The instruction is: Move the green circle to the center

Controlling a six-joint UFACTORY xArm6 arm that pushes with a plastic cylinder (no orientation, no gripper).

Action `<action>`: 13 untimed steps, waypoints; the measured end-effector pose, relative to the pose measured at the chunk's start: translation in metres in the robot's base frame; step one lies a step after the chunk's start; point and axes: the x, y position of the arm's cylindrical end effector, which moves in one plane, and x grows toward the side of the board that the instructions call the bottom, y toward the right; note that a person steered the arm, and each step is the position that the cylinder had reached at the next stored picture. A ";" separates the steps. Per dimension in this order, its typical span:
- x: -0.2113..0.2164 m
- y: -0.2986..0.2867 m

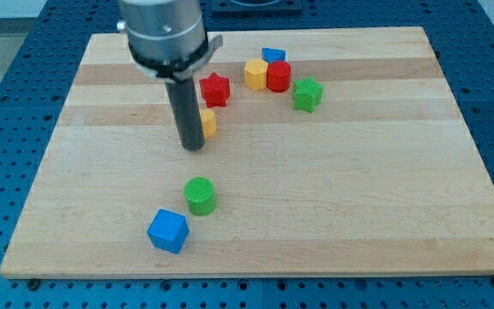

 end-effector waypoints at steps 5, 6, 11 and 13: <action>0.125 -0.095; 0.188 -0.137; 0.031 0.077; 0.087 0.104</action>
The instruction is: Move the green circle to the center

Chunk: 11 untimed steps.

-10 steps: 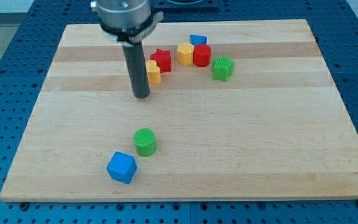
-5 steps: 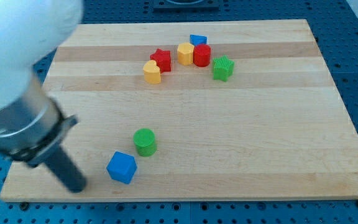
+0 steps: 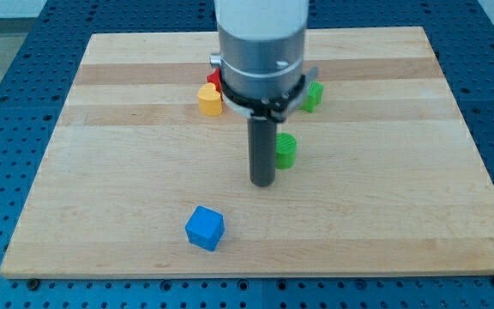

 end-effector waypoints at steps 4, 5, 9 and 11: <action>-0.056 -0.018; -0.039 -0.002; -0.088 -0.015; -0.074 -0.070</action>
